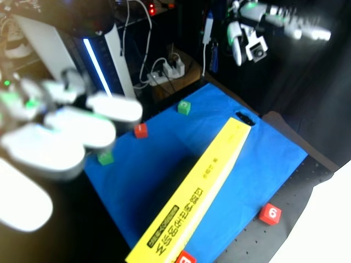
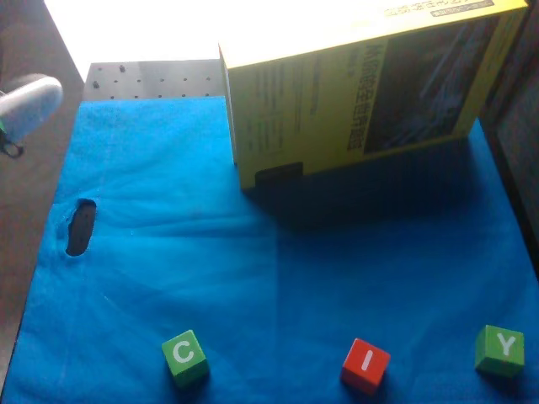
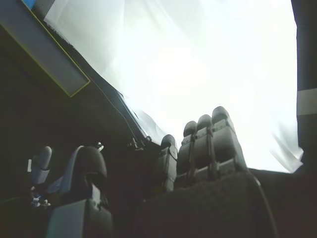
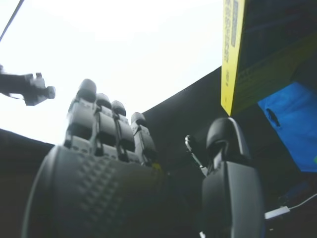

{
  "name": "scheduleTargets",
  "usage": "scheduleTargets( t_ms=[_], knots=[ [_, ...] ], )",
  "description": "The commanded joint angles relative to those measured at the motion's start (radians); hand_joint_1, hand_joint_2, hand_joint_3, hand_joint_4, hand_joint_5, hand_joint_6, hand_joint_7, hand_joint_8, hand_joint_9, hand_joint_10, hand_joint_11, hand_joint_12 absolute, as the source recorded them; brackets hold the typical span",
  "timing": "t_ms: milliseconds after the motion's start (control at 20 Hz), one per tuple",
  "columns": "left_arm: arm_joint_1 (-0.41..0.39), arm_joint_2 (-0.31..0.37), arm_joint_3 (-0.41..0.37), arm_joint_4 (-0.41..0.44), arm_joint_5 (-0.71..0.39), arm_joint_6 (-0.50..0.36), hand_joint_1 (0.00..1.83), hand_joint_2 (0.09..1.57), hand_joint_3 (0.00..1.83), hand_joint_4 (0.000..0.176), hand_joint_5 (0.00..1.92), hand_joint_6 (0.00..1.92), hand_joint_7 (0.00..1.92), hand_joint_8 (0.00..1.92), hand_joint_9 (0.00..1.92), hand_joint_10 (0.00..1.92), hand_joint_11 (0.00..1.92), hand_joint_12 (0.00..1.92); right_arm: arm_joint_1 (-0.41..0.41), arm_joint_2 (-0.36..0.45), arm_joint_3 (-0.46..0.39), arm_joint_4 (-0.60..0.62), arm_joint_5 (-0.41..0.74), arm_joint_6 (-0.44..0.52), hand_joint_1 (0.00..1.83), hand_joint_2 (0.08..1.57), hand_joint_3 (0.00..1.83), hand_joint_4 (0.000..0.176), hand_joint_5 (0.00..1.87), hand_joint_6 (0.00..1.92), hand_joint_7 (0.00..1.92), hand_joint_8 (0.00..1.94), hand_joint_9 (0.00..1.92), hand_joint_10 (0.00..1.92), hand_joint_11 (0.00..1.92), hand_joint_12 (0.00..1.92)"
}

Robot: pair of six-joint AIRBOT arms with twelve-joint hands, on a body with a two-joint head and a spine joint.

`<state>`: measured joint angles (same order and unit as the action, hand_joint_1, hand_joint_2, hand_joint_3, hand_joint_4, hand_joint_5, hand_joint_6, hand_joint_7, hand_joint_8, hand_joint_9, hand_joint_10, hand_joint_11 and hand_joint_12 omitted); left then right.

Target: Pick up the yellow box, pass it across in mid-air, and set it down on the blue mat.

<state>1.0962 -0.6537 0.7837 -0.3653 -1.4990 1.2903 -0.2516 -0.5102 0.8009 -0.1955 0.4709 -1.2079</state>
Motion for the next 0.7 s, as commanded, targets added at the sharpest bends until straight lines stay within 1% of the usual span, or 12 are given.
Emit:
scheduleTargets(
  t_ms=[0, 50, 100, 150, 250, 300, 350, 400, 450, 500, 550, 650],
  knots=[
    [-0.006, 0.011, -0.001, 0.015, -0.152, 0.009, 0.37, 1.26, 0.01, 0.176, 0.0, 0.0, 0.0, 0.0, 0.0, 0.0, 0.0, 0.0, 0.017, 0.008, 0.0, 0.013, 0.133, -0.004, 0.59, 1.1, 0.0, 0.131, 0.0, 0.0, 0.0, 0.0, 0.0, 0.0, 0.0, 0.02],
    [-0.006, 0.014, -0.003, 0.021, -0.163, 0.014, 0.37, 1.24, 0.0, 0.172, 0.0, 0.0, 0.0, 0.0, 0.0, 0.0, 0.0, 0.0, 0.017, 0.011, -0.002, 0.011, 0.134, -0.004, 0.57, 1.1, 0.0, 0.104, 0.0, 0.0, 0.0, 0.0, 0.0, 0.0, 0.04, 0.02],
    [-0.006, 0.016, -0.004, 0.024, -0.173, 0.017, 0.37, 1.24, 0.0, 0.127, 0.0, 0.0, 0.0, 0.0, 0.0, 0.0, 0.0, 0.0, 0.017, 0.013, -0.003, 0.009, 0.134, -0.004, 0.6, 1.08, 0.01, 0.121, 0.0, 0.0, 0.0, 0.0, 0.0, 0.0, 0.01, 0.65],
    [-0.006, 0.018, -0.004, 0.025, -0.183, 0.02, 0.36, 1.25, 0.0, 0.089, 0.0, 0.0, 0.0, 0.0, 0.0, 0.0, 0.0, 0.0, 0.017, 0.013, -0.004, 0.008, 0.137, -0.005, 0.58, 1.07, 0.0, 0.119, 0.0, 0.0, 0.0, 0.0, 0.0, 0.0, 0.0, 0.95],
    [-0.006, 0.02, -0.004, 0.025, -0.185, 0.021, 0.35, 1.25, 0.0, 0.08, 0.0, 0.0, 0.0, 0.0, 0.0, 0.0, 0.0, 0.0, 0.017, 0.013, -0.005, 0.008, 0.139, -0.005, 0.56, 1.07, 0.0, 0.121, 0.0, 0.0, 0.0, 0.0, 0.0, 0.0, 0.0, 0.91],
    [-0.006, 0.022, -0.004, 0.026, -0.186, 0.021, 0.33, 1.24, 0.0, 0.058, 0.0, 0.0, 0.0, 0.0, 0.0, 0.0, 0.0, 0.0, 0.017, 0.013, -0.006, 0.007, 0.141, -0.005, 0.56, 1.07, 0.0, 0.123, 0.0, 0.0, 0.0, 0.0, 0.0, 0.0, 0.0, 0.78],
    [-0.006, 0.024, -0.005, 0.027, -0.19, 0.022, 0.33, 1.24, 0.0, 0.064, 0.0, 0.0, 0.0, 0.0, 0.0, 0.0, 0.0, 0.0, 0.017, 0.014, -0.006, 0.006, 0.143, -0.005, 0.55, 1.08, 0.0, 0.123, 0.0, 0.0, 0.0, 0.0, 0.0, 0.0, 0.0, 0.52],
    [-0.006, 0.026, -0.007, 0.029, -0.195, 0.025, 0.33, 1.25, 0.0, 0.07, 0.0, 0.0, 0.0, 0.0, 0.0, 0.0, 0.0, 0.0, 0.017, 0.014, -0.006, 0.005, 0.146, -0.005, 0.55, 1.08, 0.0, 0.143, 0.0, 0.0, 0.0, 0.0, 0.0, 0.0, 0.0, 0.37],
    [-0.006, 0.031, -0.01, 0.031, -0.203, 0.031, 0.32, 1.24, 0.0, 0.071, 0.0, 0.0, 0.0, 0.0, 0.0, 0.0, 0.0, 0.0, 0.017, 0.016, -0.008, 0.005, 0.151, -0.005, 0.54, 1.07, 0.0, 0.152, 0.0, 0.0, 0.0, 0.0, 0.0, 0.0, 0.0, 0.21],
    [-0.006, 0.035, -0.012, 0.032, -0.208, 0.036, 0.35, 1.24, 0.0, 0.085, 0.0, 0.0, 0.0, 0.0, 0.0, 0.0, 0.0, 0.0, 0.017, 0.019, -0.01, 0.003, 0.158, -0.005, 0.51, 1.07, 0.0, 0.139, 0.0, 0.0, 0.0, 0.0, 0.0, 0.0, 0.0, 0.24],
    [-0.006, 0.037, -0.013, 0.033, -0.213, 0.037, 0.37, 1.24, 0.0, 0.107, 0.0, 0.0, 0.0, 0.0, 0.0, 0.0, 0.0, 0.0, 0.017, 0.021, -0.012, 0.002, 0.165, -0.005, 0.49, 1.06, 0.0, 0.141, 0.0, 0.0, 0.0, 0.0, 0.0, 0.0, 0.0, 0.21],
    [-0.006, 0.042, -0.017, 0.035, -0.229, 0.045, 0.42, 1.24, 0.0, 0.168, 0.0, 0.0, 0.0, 0.0, 0.0, 0.0, 0.0, 0.0, 0.017, 0.028, -0.018, -0.001, 0.184, -0.005, 0.49, 1.05, 0.0, 0.142, 0.0, 0.0, 0.0, 0.0, 0.0, 0.0, 0.0, 0.01]
  ],
)
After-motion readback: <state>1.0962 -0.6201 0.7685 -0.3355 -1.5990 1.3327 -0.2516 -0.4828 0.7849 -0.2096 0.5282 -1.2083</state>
